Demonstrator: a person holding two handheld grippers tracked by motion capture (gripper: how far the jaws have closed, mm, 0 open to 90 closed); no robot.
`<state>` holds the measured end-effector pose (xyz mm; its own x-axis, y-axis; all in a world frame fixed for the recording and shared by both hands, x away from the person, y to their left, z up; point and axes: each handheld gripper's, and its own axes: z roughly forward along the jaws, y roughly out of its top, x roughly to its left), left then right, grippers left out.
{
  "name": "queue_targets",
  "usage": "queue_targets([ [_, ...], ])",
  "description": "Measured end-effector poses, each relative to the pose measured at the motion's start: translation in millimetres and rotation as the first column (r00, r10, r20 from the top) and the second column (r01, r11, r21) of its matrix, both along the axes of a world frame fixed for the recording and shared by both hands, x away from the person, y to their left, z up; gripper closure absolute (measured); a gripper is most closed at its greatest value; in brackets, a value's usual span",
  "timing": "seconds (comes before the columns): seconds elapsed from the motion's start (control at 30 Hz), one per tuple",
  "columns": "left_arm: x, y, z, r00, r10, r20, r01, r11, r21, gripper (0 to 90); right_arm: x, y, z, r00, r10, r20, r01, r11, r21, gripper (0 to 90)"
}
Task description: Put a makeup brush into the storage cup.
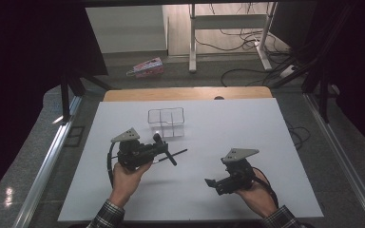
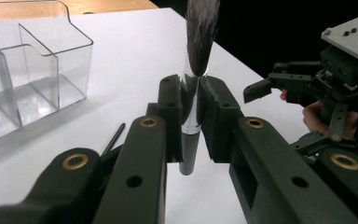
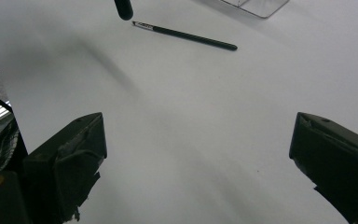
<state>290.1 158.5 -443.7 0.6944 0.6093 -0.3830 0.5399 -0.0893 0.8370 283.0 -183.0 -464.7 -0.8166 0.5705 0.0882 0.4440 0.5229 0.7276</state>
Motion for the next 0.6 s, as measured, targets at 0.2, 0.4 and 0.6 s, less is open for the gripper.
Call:
queue_targets([
  [0.2,-0.5,2.0,2.4,0.9998,0.015,0.014,-0.016,0.9993,0.033,79.0,-1.2,-5.3,1.1,1.0000,-0.007,0.001,0.007,1.000,-0.011,2.7],
  [0.4,-0.7,4.9,5.1,0.9989,0.033,0.035,-0.035,0.9971,0.067,79.0,-2.4,-12.3,-0.2,0.9999,-0.006,-0.010,0.005,1.000,-0.019,1.8],
  [0.6,0.8,5.4,6.6,0.9974,0.048,0.054,-0.054,0.9926,0.108,79.0,-4.0,-21.7,-0.7,0.9996,-0.019,-0.019,0.018,1.000,-0.018,1.5],
])
